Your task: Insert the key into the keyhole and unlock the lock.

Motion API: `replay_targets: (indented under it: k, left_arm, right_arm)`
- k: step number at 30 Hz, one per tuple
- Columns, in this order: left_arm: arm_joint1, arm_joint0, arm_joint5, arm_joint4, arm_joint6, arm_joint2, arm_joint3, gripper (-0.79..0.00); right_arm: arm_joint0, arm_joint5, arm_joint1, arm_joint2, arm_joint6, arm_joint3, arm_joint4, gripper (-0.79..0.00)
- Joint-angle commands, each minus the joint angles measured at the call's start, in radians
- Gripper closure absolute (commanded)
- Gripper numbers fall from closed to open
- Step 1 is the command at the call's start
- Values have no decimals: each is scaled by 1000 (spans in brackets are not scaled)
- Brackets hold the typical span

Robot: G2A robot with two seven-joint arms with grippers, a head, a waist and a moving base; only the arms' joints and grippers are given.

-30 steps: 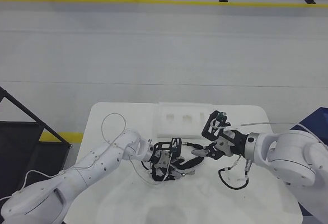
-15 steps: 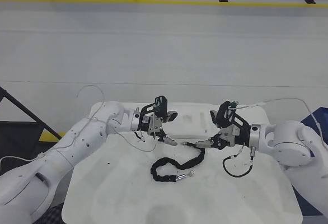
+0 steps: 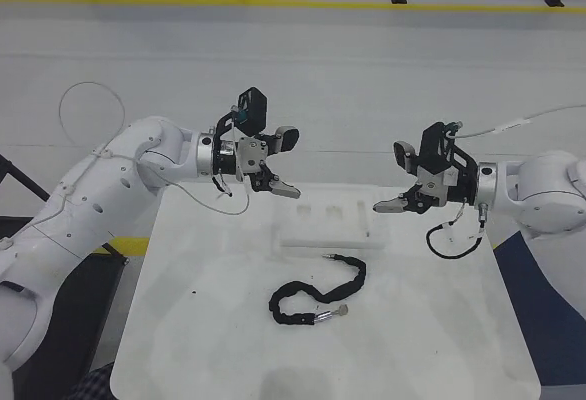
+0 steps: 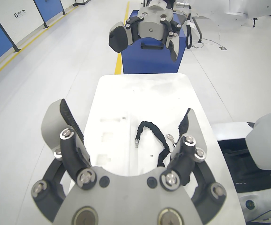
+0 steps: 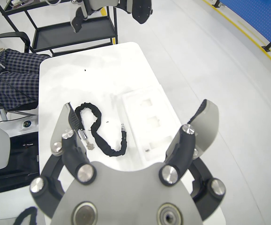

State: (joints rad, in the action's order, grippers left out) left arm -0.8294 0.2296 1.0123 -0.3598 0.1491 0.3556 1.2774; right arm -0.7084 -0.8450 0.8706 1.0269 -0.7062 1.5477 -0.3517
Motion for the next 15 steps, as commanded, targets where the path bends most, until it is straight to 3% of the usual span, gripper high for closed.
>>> replay_targets:
  k: [1,5,15]
  left_arm:
    - [3,-15,0,41,29,-16,-3,-785]
    - [0,-23,0,81,46,-30,-19,-785]
    - [0,-23,0,81,46,-30,-19,-785]
  right_arm:
    - [23,-12,8,-14,24,-31,7,-785]
    - [71,-4,25,-51,51,-67,-35,-785]
    - [71,-4,25,-51,51,-67,-35,-785]
